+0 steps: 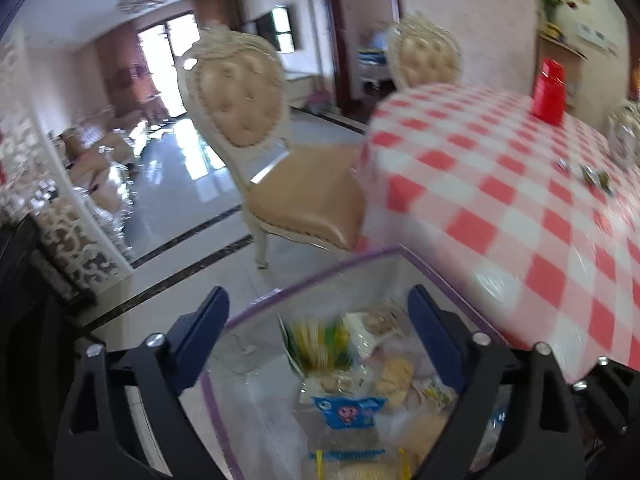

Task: Organize snacks
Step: 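Carry the garlic-pea packet and wrapped cake to the clear box and release both, then move both open tools back over the table and grasp a white wrapped cake with the right tool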

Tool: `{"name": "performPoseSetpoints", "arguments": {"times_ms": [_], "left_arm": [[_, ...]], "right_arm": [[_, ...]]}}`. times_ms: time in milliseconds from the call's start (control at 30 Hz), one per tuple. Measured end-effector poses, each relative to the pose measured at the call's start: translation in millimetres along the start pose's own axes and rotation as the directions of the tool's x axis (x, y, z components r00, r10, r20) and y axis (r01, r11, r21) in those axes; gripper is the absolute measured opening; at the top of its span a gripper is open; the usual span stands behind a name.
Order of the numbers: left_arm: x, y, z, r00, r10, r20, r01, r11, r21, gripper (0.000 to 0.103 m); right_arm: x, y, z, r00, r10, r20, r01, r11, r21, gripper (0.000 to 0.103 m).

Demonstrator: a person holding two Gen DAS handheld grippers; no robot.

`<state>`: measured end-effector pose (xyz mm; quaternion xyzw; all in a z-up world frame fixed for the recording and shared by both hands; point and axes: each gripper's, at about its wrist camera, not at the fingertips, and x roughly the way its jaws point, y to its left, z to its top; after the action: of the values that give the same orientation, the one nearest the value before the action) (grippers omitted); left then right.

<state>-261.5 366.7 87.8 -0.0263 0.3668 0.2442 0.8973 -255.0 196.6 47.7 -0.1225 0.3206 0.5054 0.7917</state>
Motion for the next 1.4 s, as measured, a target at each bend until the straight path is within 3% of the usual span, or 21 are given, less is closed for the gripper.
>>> {"name": "performPoseSetpoints", "arguments": {"times_ms": [167, 267, 333, 467, 533, 800, 933, 1100, 1233, 1267, 1400], "left_arm": [[-7, -11, 5, 0.999, 0.013, 0.037, -0.011, 0.999, -0.049, 0.099], [-10, -36, 9, 0.995, -0.059, 0.075, 0.065, 0.994, -0.087, 0.101], [-8, -60, 15, 0.990, -0.127, 0.059, 0.132, 0.987, -0.095, 0.101], [-3, -133, 30, 0.959, -0.283, 0.006, 0.283, 0.957, -0.056, 0.101], [-2, -174, 42, 0.937, -0.350, -0.006, 0.350, 0.937, -0.022, 0.101], [36, -314, 93, 0.879, -0.474, -0.045, 0.472, 0.880, -0.049, 0.101], [69, -378, 107, 0.875, -0.480, -0.061, 0.478, 0.877, -0.046, 0.101], [110, -421, 122, 0.865, -0.499, -0.056, 0.491, 0.863, -0.120, 0.101], [143, -439, 141, 0.886, -0.462, -0.041, 0.443, 0.869, -0.221, 0.101], [151, -441, 146, 0.889, -0.457, -0.034, 0.436, 0.866, -0.245, 0.101], [165, -444, 156, 0.888, -0.460, -0.017, 0.444, 0.866, -0.231, 0.101]], "right_arm": [[-45, -64, -6, 0.995, -0.067, 0.075, 0.055, 0.987, 0.152, 0.065], [-73, -118, -17, 0.986, -0.133, 0.102, 0.101, 0.957, 0.271, 0.067], [-85, -149, -22, 0.979, -0.175, 0.104, 0.133, 0.937, 0.323, 0.067], [-113, -208, -27, 0.953, -0.289, 0.096, 0.232, 0.893, 0.386, 0.067], [-130, -238, -28, 0.938, -0.330, 0.108, 0.261, 0.875, 0.407, 0.076], [-164, -353, -58, 0.891, -0.452, 0.050, 0.359, 0.768, 0.531, 0.077], [-179, -394, -89, 0.870, -0.492, 0.027, 0.367, 0.683, 0.632, 0.077], [-192, -425, -117, 0.830, -0.558, -0.021, 0.399, 0.566, 0.721, 0.077], [-195, -429, -121, 0.786, -0.617, -0.050, 0.461, 0.530, 0.711, 0.077], [-193, -432, -122, 0.783, -0.618, -0.069, 0.475, 0.522, 0.708, 0.077], [-182, -447, -116, 0.806, -0.586, -0.085, 0.464, 0.536, 0.705, 0.077]]}}
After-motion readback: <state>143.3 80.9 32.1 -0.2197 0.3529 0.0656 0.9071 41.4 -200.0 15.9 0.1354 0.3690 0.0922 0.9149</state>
